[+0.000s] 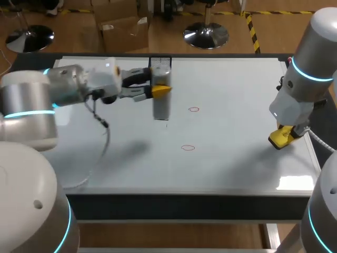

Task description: Pick up the inspection probe, press it on each red-marked spot on the whiteboard one by one, put down the probe, pick up the eraser, and wipe off all the red marks.

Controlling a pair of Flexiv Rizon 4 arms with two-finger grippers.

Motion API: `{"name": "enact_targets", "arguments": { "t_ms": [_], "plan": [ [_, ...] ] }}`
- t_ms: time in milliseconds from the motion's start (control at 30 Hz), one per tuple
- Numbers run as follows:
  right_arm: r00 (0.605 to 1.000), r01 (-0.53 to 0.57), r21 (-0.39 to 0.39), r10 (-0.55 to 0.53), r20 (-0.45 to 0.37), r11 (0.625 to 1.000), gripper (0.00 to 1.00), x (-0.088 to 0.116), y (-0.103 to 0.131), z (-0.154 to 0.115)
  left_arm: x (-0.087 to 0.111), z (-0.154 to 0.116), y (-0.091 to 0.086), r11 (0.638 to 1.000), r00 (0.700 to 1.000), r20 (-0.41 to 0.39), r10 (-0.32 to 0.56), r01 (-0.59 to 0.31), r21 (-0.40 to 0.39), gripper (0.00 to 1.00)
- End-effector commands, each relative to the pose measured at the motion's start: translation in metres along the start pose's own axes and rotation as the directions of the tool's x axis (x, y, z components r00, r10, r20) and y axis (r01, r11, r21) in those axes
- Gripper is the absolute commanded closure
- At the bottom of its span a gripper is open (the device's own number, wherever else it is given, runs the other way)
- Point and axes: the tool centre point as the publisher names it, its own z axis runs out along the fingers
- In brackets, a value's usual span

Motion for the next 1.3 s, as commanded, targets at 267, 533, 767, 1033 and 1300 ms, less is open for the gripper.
{"name": "enact_targets", "arguments": {
  "t_ms": [267, 533, 767, 1033, 1300],
  "plan": [
    [1.0, 0.001, 0.002, -0.001, -0.002, 1.0, 1.0, 0.0, -0.001, 0.0, -0.036, 0.082, 0.029, 1.0, 0.986, -0.164, -0.018, 0.014, -0.025, 1.0],
    [1.0, 0.001, 0.002, -0.001, -0.002, 1.0, 1.0, 0.0, -0.001, 0.0, -0.053, 0.095, 0.049, 0.999, 0.987, -0.163, -0.012, 0.007, -0.033, 1.0],
    [1.0, 0.001, 0.002, -0.001, -0.002, 1.0, 1.0, 0.0, -0.001, 0.0, -0.06, 0.096, 0.063, 0.999, 0.989, -0.145, -0.009, 0.004, -0.035, 1.0],
    [1.0, 0.001, 0.002, -0.001, -0.002, 1.0, 1.0, 0.0, -0.001, 0.0, -0.062, 0.095, 0.078, 0.999, 0.991, -0.131, -0.017, 0.01, -0.053, 1.0],
    [1.0, 0.001, 0.002, -0.001, -0.002, 1.0, 1.0, 0.0, -0.001, 0.0, -0.072, 0.094, 0.09, 0.998, 0.996, -0.09, -0.013, 0.007, -0.063, 1.0]
  ]
}}
